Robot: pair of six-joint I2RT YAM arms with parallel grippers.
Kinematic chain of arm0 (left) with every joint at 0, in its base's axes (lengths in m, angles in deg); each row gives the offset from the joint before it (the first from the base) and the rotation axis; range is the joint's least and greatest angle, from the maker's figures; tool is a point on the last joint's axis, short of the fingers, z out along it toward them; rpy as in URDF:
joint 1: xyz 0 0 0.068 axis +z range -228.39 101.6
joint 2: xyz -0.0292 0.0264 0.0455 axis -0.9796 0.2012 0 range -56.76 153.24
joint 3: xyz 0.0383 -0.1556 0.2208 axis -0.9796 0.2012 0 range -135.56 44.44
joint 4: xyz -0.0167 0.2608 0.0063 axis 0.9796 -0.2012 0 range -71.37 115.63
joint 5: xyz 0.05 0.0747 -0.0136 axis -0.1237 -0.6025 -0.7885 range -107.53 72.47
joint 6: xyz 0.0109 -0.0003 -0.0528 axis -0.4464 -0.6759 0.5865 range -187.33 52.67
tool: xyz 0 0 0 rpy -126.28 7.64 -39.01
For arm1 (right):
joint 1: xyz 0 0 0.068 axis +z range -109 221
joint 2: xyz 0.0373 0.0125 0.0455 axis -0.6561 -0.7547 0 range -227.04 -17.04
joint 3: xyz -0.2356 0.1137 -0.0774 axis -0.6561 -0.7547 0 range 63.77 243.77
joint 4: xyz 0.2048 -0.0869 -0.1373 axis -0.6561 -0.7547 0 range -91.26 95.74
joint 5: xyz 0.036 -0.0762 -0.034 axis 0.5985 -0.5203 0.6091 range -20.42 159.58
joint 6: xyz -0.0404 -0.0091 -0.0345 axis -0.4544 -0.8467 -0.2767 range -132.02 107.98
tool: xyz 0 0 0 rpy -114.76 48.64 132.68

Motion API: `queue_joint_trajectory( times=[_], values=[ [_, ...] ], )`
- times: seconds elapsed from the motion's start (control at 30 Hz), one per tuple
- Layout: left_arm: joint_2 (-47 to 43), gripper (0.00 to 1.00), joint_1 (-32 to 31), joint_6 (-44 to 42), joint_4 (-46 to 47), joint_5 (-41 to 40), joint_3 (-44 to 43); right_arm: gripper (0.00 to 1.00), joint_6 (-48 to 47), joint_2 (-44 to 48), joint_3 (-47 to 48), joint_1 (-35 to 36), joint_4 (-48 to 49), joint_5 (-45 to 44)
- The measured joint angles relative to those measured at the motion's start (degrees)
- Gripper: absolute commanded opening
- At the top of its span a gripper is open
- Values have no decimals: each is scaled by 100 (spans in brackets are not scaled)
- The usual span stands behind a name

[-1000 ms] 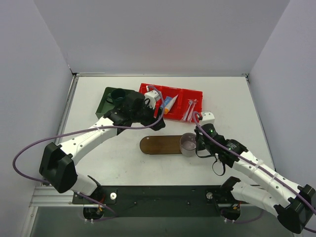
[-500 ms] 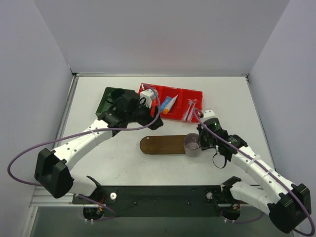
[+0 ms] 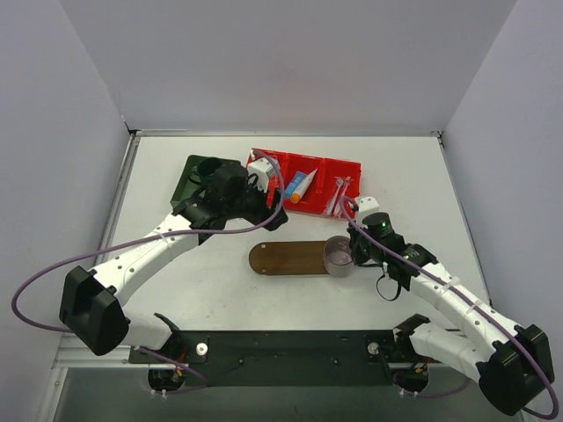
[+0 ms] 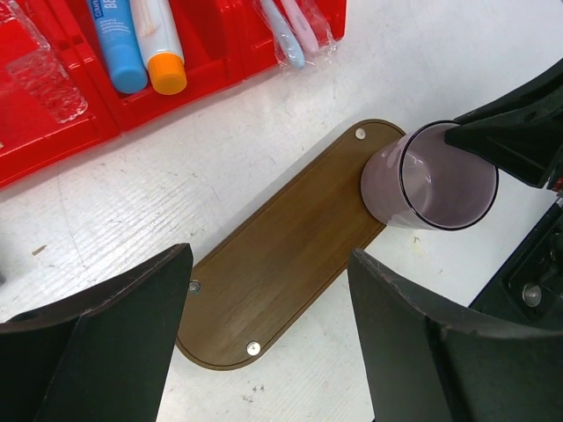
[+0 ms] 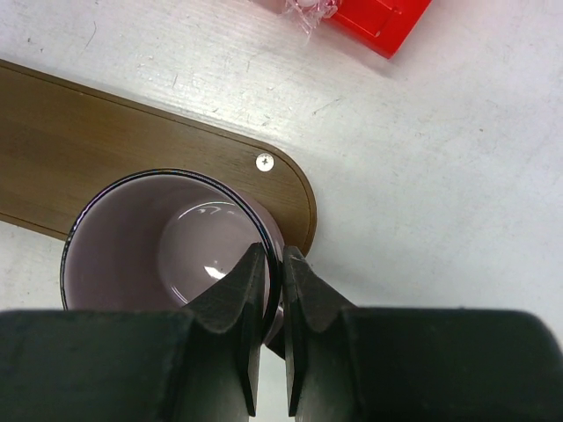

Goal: Prepare toiletry sets of a toothbrush and toothpaste on the tray

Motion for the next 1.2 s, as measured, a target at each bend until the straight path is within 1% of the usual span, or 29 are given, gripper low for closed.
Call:
queue_joint_trajectory(
  times=[0.27,0.6,0.93,1.0,1.17,1.2],
  values=[
    [-260,82,0,-68,0,-190,109,0,-236,-42,-76,0,289,-107],
    [-269,82,0,-127,4,-254,155,0,-382,-208,-111,0,590,-170],
    [-269,82,-2,-125,4,-251,168,0,-442,-354,-118,0,682,-240],
    [-269,82,-2,-125,4,-251,168,6,-444,-442,-61,0,699,-243],
    [-269,82,-2,-125,4,-251,168,15,-439,-664,81,0,693,-238],
    [-269,82,-2,-125,4,-251,168,19,-446,-691,96,0,688,-240]
  ],
)
